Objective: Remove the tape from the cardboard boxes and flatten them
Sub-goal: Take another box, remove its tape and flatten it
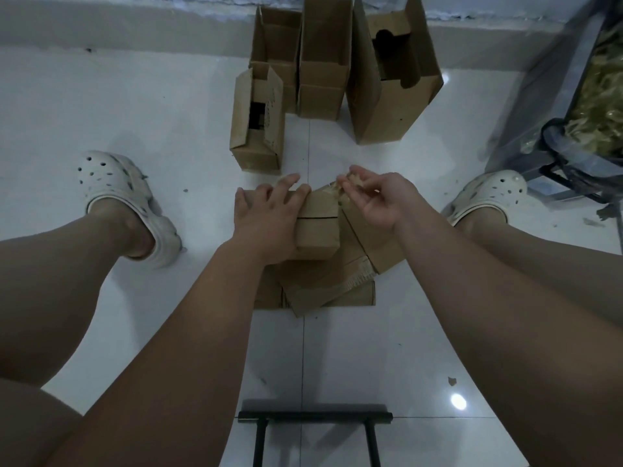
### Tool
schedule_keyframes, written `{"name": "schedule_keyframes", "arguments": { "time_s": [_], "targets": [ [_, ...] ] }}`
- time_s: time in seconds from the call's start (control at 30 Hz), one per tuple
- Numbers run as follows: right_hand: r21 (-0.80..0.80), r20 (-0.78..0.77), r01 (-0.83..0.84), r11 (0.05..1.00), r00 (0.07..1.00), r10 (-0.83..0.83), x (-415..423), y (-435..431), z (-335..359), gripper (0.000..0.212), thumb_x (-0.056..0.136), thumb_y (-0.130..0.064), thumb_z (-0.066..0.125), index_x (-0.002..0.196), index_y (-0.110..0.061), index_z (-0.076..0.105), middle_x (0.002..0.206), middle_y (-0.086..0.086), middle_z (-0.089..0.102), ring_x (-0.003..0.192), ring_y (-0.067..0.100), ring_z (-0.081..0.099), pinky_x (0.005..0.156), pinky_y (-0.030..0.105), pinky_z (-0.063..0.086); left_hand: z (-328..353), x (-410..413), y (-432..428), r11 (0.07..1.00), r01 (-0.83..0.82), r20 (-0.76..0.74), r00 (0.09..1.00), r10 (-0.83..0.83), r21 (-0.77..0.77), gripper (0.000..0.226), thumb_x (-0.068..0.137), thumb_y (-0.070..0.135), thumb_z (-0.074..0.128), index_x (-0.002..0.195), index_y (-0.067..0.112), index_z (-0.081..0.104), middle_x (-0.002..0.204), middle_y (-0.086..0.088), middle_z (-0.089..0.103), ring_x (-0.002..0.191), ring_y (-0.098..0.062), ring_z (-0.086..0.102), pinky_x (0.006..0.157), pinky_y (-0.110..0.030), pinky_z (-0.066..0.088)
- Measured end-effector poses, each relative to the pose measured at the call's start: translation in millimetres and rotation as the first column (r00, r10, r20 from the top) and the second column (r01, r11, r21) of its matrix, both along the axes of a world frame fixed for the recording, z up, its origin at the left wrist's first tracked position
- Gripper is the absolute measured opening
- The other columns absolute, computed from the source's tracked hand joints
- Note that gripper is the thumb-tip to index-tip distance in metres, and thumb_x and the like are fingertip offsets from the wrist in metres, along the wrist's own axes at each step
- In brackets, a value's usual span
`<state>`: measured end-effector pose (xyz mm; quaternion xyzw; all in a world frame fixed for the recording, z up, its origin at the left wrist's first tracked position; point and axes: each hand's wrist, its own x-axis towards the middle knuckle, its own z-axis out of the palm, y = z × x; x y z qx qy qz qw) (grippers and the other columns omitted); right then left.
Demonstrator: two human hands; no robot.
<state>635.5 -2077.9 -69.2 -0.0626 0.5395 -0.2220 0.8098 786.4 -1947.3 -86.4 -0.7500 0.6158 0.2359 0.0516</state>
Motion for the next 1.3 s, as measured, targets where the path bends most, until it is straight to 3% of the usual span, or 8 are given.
{"name": "schedule_keyframes", "arguments": {
  "time_s": [0.17,0.27,0.4,0.57,0.7,0.83,1.03,1.3],
  "targets": [
    [-0.033,0.112,0.024,0.999,0.993,-0.021,-6,11,-5,0.037,0.091,-0.013,0.047,0.117,0.009,0.061,0.116,0.022,0.063,0.093,0.03,0.071,0.078,0.032,0.059,0,-2,-2,1.0,-0.001,-0.028,1.0,0.001,-0.012,0.096,0.07,0.044,0.071,0.144,0.031,0.01,0.149,0.005,0.013,0.133,-0.032,0.019,0.108,-0.064,0.01],
    [-0.134,-0.111,-0.271,0.953,0.96,0.257,-8,7,-10,0.055,0.092,-0.049,0.055,0.107,0.003,0.065,0.112,0.017,0.06,0.09,0.02,0.069,0.079,0.03,0.057,-3,-5,2,0.999,0.045,-0.016,0.999,-0.045,-0.002,0.096,0.071,0.045,0.07,0.145,0.029,0.01,0.147,0.005,0.015,0.133,-0.031,0.019,0.108,-0.066,0.008],
    [-0.264,-0.781,-0.928,0.263,0.366,0.506,-1,5,-12,0.049,0.081,-0.037,0.076,0.114,-0.015,0.046,0.099,-0.003,0.052,0.076,0.005,0.051,0.063,0.022,0.042,-7,-17,4,0.996,0.082,-0.004,0.997,-0.082,-0.037,0.096,0.07,0.036,0.068,0.145,0.028,0.009,0.147,0.005,0.014,0.133,-0.031,0.017,0.108,-0.066,0.005],
    [-0.181,-0.818,-0.98,0.082,0.196,0.54,-3,2,-18,0.06,0.085,-0.041,0.072,0.136,-0.019,0.051,0.12,-0.006,0.051,0.104,0.011,0.05,0.085,0.022,0.041,-13,-22,7,0.992,0.088,0.006,0.996,-0.088,-0.086,0.096,0.067,0.032,0.067,0.145,0.026,0.012,0.145,0.005,0.013,0.132,-0.03,0.018,0.107,-0.067,0.006],
    [-0.277,-0.736,-0.935,0.22,0.354,0.577,-14,2,-25,0.02,0.087,-0.03,0.072,0.098,-0.014,0.07,0.08,-0.005,0.06,0.064,0.005,0.053,0.053,0.012,0.046,-18,-24,11,0.993,0.077,-0.017,0.997,-0.079,-0.086,0.096,0.066,0.032,0.067,0.145,0.027,0.013,0.145,0.005,0.015,0.133,-0.029,0.018,0.107,-0.066,0.005],
    [-0.287,-0.81,-0.944,0.164,0.33,0.484,-19,9,-36,0.02,0.09,-0.036,0.067,0.078,-0.022,0.059,0.075,-0.004,0.061,0.063,0.008,0.055,0.058,0.022,0.047,-23,-25,17,0.993,0.061,-0.016,0.998,-0.063,-0.103,0.095,0.065,0.029,0.067,0.146,0.027,0.017,0.146,0.004,0.021,0.134,-0.026,0.017,0.108,-0.064,0.007],
    [-0.257,-0.903,-0.963,0.087,0.271,0.333,-16,19,-50,0.027,0.097,-0.04,0.053,0.074,-0.027,0.046,0.07,-0.006,0.053,0.064,0.006,0.047,0.055,0.026,0.033,-20,-21,15,0.998,0.027,-0.067,0.997,-0.031,-0.064,0.096,0.066,0.025,0.068,0.146,0.03,0.014,0.144,0.004,0.019,0.134,-0.024,0.014,0.108,-0.064,0.001],
    [-0.319,-0.916,-0.887,0.334,0.379,0.132,8,16,-39,0.026,0.102,-0.039,0.043,0.085,-0.02,0.05,0.073,-0.012,0.047,0.07,0.01,0.045,0.063,0.031,0.03,6,-6,-17,0.998,0.061,-0.078,0.995,-0.063,-0.036,0.094,0.069,0.031,0.069,0.142,0.034,0.011,0.142,0.002,0.017,0.134,-0.03,0.015,0.106,-0.064,0.001]
  ]
}}
